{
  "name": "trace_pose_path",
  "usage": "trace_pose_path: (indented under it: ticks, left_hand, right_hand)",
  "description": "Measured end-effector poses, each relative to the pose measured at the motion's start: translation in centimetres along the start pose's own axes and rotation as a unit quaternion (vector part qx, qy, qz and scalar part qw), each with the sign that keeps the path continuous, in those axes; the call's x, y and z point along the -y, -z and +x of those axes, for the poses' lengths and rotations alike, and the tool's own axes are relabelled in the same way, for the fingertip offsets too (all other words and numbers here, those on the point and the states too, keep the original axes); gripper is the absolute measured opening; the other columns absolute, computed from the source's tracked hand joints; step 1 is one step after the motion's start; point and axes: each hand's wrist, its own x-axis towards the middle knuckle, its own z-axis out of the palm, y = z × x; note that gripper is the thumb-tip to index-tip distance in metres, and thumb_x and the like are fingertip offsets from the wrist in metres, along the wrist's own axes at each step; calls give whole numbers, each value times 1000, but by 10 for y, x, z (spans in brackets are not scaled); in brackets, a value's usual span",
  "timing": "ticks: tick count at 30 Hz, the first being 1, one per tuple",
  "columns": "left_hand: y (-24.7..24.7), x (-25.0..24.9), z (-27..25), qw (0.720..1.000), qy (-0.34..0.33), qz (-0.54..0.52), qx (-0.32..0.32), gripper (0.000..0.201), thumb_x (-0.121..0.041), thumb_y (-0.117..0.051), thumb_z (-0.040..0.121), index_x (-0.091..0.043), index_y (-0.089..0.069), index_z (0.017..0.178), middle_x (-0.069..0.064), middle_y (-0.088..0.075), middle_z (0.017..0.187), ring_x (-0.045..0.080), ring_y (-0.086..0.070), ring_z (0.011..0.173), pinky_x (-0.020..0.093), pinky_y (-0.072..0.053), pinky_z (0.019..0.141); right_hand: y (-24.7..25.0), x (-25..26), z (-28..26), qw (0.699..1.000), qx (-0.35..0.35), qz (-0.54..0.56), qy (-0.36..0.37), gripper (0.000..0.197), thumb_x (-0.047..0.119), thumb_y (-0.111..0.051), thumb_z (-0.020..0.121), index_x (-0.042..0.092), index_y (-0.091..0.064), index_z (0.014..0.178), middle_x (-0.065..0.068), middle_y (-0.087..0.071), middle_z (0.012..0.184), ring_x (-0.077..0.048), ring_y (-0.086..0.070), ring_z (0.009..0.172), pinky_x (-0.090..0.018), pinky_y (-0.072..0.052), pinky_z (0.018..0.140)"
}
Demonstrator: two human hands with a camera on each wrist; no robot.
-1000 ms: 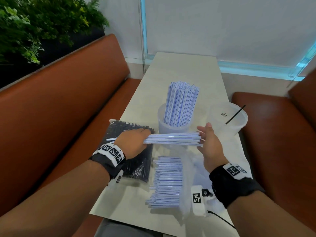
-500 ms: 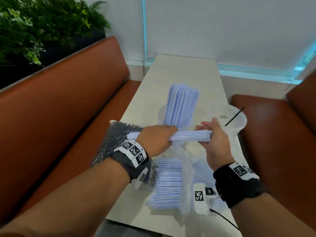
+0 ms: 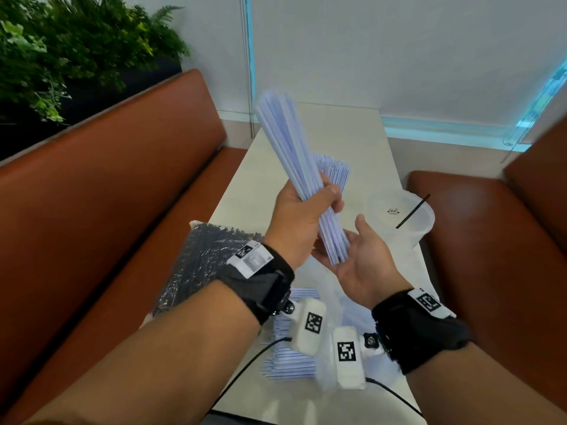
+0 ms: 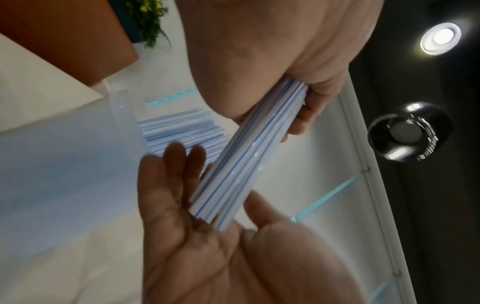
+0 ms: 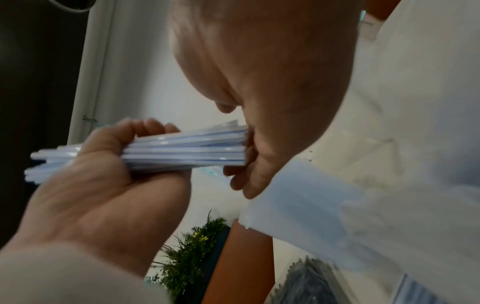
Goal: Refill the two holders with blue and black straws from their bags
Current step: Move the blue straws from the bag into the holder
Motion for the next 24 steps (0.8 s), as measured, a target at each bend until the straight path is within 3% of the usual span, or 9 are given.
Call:
trace_pose_path:
  ticks: [4, 6, 8, 11, 12, 14, 17, 20, 24]
  left_hand:
    - [0, 1, 2, 1000, 6, 7, -3, 14, -4, -64, 91, -14, -55, 87, 8, -59, 70, 24, -58, 65, 39, -52, 73]
    - [3, 0, 5, 1000, 9, 9, -3, 15, -2, -62, 94, -13, -55, 88, 9, -59, 71, 24, -58, 65, 39, -53, 70]
    - [7, 0, 8, 1000, 17, 12, -7, 14, -2, -61, 96, -13, -54, 91, 9, -59, 72, 23, -60, 66, 36, -53, 66]
    - [9, 4, 3, 999, 35, 40, -1, 11, -3, -63, 95, -11, -56, 92, 8, -64, 73, 22, -65, 66, 34, -57, 67]
    - [9, 4, 2, 998, 39, 39, -1, 12, -2, -64, 94, -10, -57, 92, 8, -65, 72, 22, -66, 65, 35, -58, 69]
    - [12, -6, 8, 999, 28, 21, -14, 16, -2, -68, 89, -11, -58, 97, 8, -66, 75, 24, -67, 65, 36, -59, 71]
    - [16, -28, 25, 1000, -9, 0, -30, 25, -6, -69, 87, -13, -55, 106, 9, -63, 79, 26, -65, 67, 39, -56, 74]
    - [8, -45, 35, 995, -62, 77, 16, 8, -6, -61, 93, -10, -55, 93, 5, -59, 67, 25, -60, 62, 37, -54, 66]
    - [11, -78, 67, 974, -195, 88, -75, 7, -7, -59, 90, -11, -54, 90, 5, -58, 69, 22, -59, 60, 30, -53, 62]
  right_hand:
    - [3, 2, -2, 995, 73, -59, 22, 62, 54, -42, 102, 6, -60, 136, -22, -63, 134, -34, -61, 125, -48, -47, 108]
    - [3, 2, -3, 980, 92, -160, 80, 42, 40, -58, 90, 16, -71, 122, -15, -69, 121, -33, -62, 118, -47, -49, 103]
    - [6, 3, -5, 932, 94, -307, 166, 34, 30, -66, 76, 25, -73, 109, -5, -72, 107, -27, -64, 102, -41, -51, 92]
    - [2, 0, -6, 837, 137, -489, 207, 20, 27, -71, 82, 37, -65, 98, 10, -72, 90, -7, -68, 84, -24, -54, 77]
    - [0, -3, -5, 823, 124, -514, 207, 10, 28, -68, 84, 36, -63, 89, 12, -70, 80, -4, -65, 75, -24, -53, 72]
    - [1, -3, -1, 793, 66, -568, 212, 9, 33, -62, 88, 28, -57, 83, 9, -67, 71, -11, -63, 68, -37, -53, 69]
    - [4, -5, 1, 738, 12, -641, 210, 18, 38, -57, 95, 21, -54, 91, -2, -68, 79, -25, -64, 74, -45, -55, 71]
    - [-1, -2, 8, 703, -18, -669, 240, 22, 45, -59, 94, 24, -51, 94, 1, -62, 82, -21, -60, 71, -39, -51, 65]
    - [4, 7, 23, 592, -48, -762, 258, 47, 45, -67, 89, 30, -50, 131, 9, -47, 122, -17, -59, 81, -33, -49, 66]
